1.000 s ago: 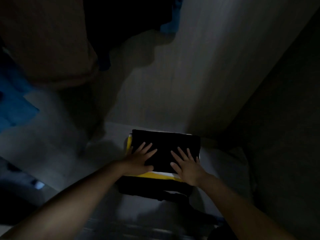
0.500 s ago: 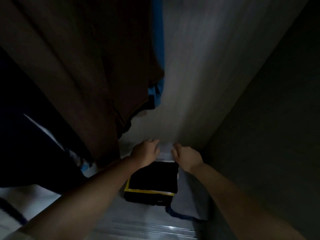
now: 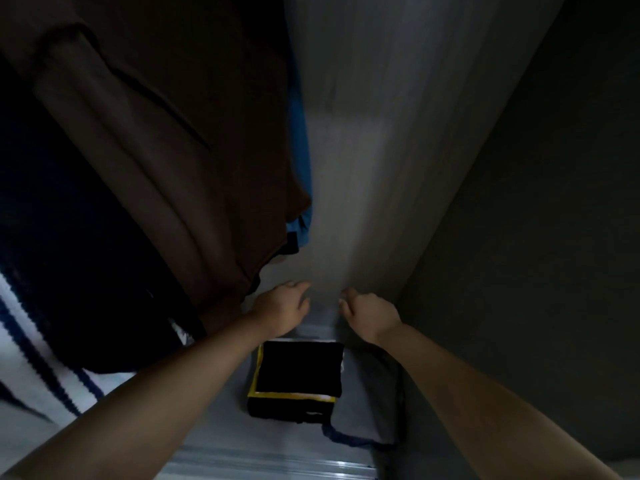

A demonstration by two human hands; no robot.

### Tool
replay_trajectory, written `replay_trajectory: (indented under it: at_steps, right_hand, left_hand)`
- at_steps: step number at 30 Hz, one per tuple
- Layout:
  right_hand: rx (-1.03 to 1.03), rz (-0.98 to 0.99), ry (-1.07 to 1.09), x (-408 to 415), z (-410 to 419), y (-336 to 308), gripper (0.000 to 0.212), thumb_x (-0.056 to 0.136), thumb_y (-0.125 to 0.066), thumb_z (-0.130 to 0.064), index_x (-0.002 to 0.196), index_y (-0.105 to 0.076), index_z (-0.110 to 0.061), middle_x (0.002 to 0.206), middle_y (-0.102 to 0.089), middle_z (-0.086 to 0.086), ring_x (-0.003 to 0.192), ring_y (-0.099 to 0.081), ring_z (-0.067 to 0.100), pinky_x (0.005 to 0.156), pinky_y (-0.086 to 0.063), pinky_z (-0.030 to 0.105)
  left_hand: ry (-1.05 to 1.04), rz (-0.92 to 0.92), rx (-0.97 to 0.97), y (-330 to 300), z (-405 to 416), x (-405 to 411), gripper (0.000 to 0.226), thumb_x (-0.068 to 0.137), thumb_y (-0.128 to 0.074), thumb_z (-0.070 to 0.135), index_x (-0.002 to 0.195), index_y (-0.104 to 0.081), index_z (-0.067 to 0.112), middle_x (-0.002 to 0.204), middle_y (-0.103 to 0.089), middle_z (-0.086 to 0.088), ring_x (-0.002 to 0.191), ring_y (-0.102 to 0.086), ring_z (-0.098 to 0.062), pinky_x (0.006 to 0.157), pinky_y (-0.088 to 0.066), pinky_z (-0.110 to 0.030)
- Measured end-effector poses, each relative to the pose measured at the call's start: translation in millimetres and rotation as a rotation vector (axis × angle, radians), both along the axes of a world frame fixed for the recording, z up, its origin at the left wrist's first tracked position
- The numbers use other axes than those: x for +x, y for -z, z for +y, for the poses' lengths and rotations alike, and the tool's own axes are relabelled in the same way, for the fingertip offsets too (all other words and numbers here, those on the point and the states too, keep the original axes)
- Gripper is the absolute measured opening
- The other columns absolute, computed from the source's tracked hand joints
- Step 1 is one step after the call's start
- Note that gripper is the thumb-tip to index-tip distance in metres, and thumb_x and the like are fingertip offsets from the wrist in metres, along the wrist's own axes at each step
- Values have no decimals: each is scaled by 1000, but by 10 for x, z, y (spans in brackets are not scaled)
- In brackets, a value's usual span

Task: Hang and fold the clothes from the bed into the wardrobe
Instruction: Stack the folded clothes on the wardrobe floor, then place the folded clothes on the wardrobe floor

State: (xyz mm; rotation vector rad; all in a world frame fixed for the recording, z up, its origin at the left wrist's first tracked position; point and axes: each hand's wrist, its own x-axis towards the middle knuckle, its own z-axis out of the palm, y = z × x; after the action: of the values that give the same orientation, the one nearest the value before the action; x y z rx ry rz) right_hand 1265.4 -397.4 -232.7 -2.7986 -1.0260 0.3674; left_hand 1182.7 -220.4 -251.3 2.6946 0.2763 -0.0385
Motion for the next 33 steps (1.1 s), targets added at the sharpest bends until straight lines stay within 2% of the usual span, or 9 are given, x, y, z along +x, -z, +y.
replay_trajectory:
  at_steps: [4,7,10,15,19,22,24,27,33]
  right_hand:
    - [-22,-19,2,-127,-118,-14,34,101,-34,-37,122,-50,-15,112,-64,20,103,-62,36,80,-48,40]
    - [-23,-67,54,-224,-245,-130,37,101,-36,-39,123,-53,-15,115,-64,19,106,-62,36,82,-49,40]
    - [18,-85,153,-434,-422,-260,38,100,-35,-41,122,-55,-17,115,-64,16,105,-62,34,80,-48,37]
    - [48,-78,367,-990,-963,-341,38,100,-32,-43,121,-55,-21,111,-65,10,101,-61,32,72,-45,33]
    - [46,-112,549,-1484,-1552,-399,38,99,-33,-44,119,-56,-21,109,-66,10,100,-63,32,71,-42,32]
    - [0,-105,696,-1810,-2144,-497,39,100,-33,-43,122,-55,-20,112,-66,11,101,-63,32,77,-47,35]
    - [-11,-108,795,-2040,-2589,-566,38,100,-33,-42,124,-54,-20,116,-64,11,102,-63,32,80,-48,35]
    - [10,-135,917,-2405,-3184,-594,32,99,-35,-36,114,-58,-20,112,-66,11,97,-65,33,69,-42,31]
    - [-87,-47,1134,-3222,-4696,-565,25,99,-35,-31,95,-56,-16,101,-65,9,88,-60,30,65,-41,32]
  left_hand:
    - [27,41,-3,-60,-51,-112,48,100,-40,29,146,-35,16,135,-52,-10,116,-54,-28,90,-47,-35]
    - [57,-3,25,-202,-42,-150,47,99,-40,29,145,-37,16,125,-60,-11,105,-60,-29,80,-49,-35]
    - [124,-9,57,-358,-63,-186,46,99,-40,30,144,-38,19,111,-66,-12,96,-62,-30,73,-47,-35]
    - [304,-45,33,-592,-497,-341,42,100,-41,30,141,-43,19,111,-65,-10,93,-62,-28,71,-46,-32]
    - [505,21,1,-626,-1160,-517,39,99,-43,31,137,-47,21,120,-62,-7,101,-61,-26,83,-49,-32]
    - [649,42,-3,-641,-1791,-613,36,98,-43,34,131,-51,26,110,-64,-2,98,-61,-24,76,-45,-30]
    - [742,29,-13,-654,-2245,-688,34,96,-44,34,129,-53,27,108,-65,1,99,-61,-22,80,-46,-30]
    - [906,29,1,-611,-2891,-782,34,95,-46,31,127,-56,24,118,-65,-3,109,-60,-24,89,-47,-31]
    - [1144,23,24,-600,-4645,-1061,36,96,-45,29,130,-54,19,123,-63,-7,113,-58,-24,88,-41,-29]
